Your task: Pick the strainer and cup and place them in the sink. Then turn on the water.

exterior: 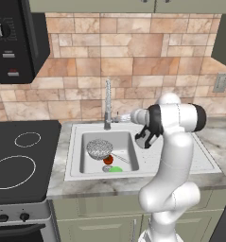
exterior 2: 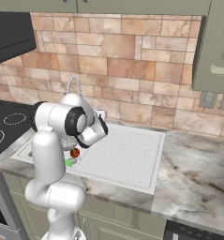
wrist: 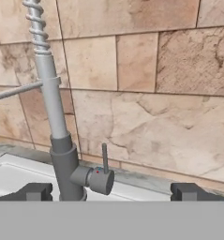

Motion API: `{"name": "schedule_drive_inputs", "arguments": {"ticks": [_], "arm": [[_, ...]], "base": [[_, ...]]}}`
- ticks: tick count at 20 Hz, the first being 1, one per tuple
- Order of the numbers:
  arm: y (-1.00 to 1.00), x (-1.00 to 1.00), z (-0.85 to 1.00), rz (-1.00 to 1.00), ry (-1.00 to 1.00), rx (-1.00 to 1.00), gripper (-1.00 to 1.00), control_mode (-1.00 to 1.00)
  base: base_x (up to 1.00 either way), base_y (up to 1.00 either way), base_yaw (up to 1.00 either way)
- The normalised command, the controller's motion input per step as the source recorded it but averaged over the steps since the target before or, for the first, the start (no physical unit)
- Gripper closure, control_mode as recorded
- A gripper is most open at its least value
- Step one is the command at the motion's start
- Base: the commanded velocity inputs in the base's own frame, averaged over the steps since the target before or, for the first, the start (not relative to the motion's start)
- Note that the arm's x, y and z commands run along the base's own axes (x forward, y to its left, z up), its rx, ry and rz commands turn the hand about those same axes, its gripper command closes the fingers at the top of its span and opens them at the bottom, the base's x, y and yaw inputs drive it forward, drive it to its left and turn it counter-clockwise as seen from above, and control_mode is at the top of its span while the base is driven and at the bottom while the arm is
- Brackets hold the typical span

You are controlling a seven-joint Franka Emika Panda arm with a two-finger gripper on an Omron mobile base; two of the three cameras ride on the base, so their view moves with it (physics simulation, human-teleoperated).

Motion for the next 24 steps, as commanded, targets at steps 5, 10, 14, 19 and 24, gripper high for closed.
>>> {"name": "schedule_drive_inputs", "arguments": {"ticks": [5, 10, 14, 19, 24], "arm": [[0.0, 0.07, -0.21, 0.0, -0.02, 0.02, -1.0, -1.0], [0.0, 0.12, -0.15, 0.0, -0.03, 0.01, -1.0, -1.0], [0.0, 0.24, -0.07, 0.0, -0.06, 0.0, -1.0, -1.0], [0.0, 0.24, -0.12, 0.0, -0.06, 0.0, -1.0, -1.0], [0.0, 0.23, -0.21, 0.0, -0.01, 0.0, -1.0, -1.0]], "base": [[0.0, 0.0, 0.0], [0.0, 0.0, 0.0], [0.0, 0.0, 0.0], [0.0, 0.0, 0.0], [0.0, 0.0, 0.0]]}}
